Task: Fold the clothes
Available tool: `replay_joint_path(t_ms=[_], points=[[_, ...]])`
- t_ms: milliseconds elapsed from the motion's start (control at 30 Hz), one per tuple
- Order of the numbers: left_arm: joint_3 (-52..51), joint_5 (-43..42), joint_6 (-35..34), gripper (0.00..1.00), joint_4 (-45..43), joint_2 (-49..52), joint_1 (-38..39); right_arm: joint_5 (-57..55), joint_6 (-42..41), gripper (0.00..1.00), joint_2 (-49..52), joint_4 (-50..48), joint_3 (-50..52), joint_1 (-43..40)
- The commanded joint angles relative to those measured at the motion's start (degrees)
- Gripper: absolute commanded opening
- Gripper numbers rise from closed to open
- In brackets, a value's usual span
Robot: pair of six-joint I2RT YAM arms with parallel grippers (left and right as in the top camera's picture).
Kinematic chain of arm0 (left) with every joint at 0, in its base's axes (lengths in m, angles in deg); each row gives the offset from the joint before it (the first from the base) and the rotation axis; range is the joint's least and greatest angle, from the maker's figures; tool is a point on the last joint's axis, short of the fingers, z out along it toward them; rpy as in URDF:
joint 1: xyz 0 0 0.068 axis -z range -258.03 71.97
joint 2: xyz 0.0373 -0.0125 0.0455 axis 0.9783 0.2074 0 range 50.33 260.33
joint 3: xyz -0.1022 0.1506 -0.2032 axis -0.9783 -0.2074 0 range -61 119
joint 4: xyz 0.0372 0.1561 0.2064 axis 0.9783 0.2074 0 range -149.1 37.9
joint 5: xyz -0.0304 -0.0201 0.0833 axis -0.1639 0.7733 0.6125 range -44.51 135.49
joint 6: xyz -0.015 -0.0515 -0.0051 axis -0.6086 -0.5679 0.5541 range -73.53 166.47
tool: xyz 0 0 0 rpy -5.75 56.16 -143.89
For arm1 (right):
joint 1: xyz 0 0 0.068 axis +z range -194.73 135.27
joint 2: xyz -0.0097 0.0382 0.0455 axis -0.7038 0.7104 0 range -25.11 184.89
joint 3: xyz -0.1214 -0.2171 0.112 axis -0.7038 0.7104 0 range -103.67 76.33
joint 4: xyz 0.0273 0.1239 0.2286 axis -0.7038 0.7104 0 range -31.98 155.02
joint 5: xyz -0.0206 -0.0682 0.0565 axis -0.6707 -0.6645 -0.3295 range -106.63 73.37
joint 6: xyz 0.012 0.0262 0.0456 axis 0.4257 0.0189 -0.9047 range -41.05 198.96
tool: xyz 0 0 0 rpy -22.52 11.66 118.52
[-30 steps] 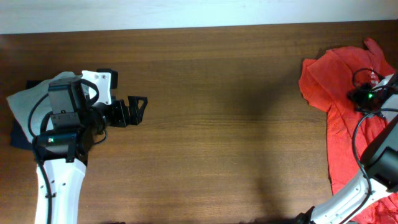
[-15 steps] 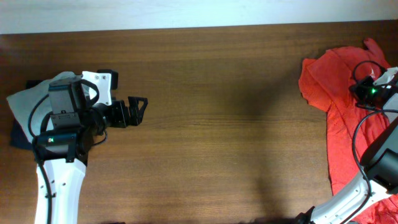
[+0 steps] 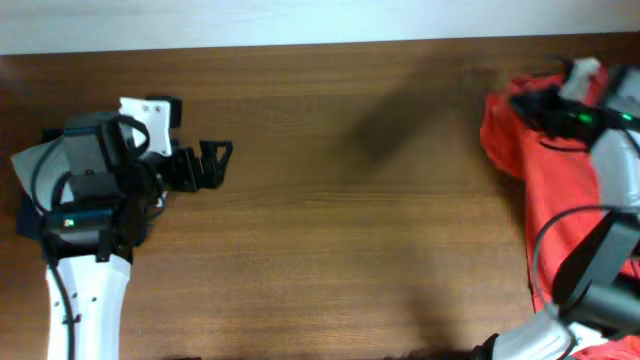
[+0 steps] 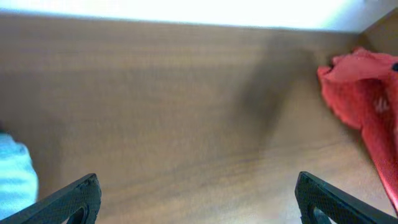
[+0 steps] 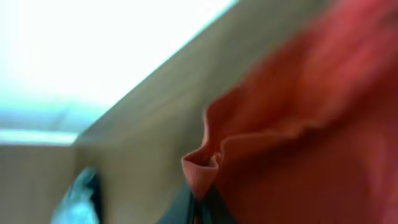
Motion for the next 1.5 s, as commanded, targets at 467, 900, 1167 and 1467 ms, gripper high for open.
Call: replay_joint_path(t_ms=[467, 900, 1167, 1467], points=[[16.26, 22.27, 3.8, 0.99, 3.69, -0.09, 0.17, -20.81, 1.99, 0.04, -5.27, 6.67, -1.16, 53.62], [16.26, 27.89, 4.68, 0.99, 5.2, 0.04, 0.17, -33.92, 14.6, 0.36, -4.2, 13.84, -0.98, 79.52], [16.24, 25.59, 4.66, 0.99, 7.48, 3.69, 0.22, -38.56, 9.33, 0.69, -13.55, 16.28, -0.98, 65.18], [16.24, 5.01, 5.77, 1.0, 11.85, 18.67, 2.54, -38.21, 4.92, 0.77, -14.8, 26.18, -0.96, 42.18]])
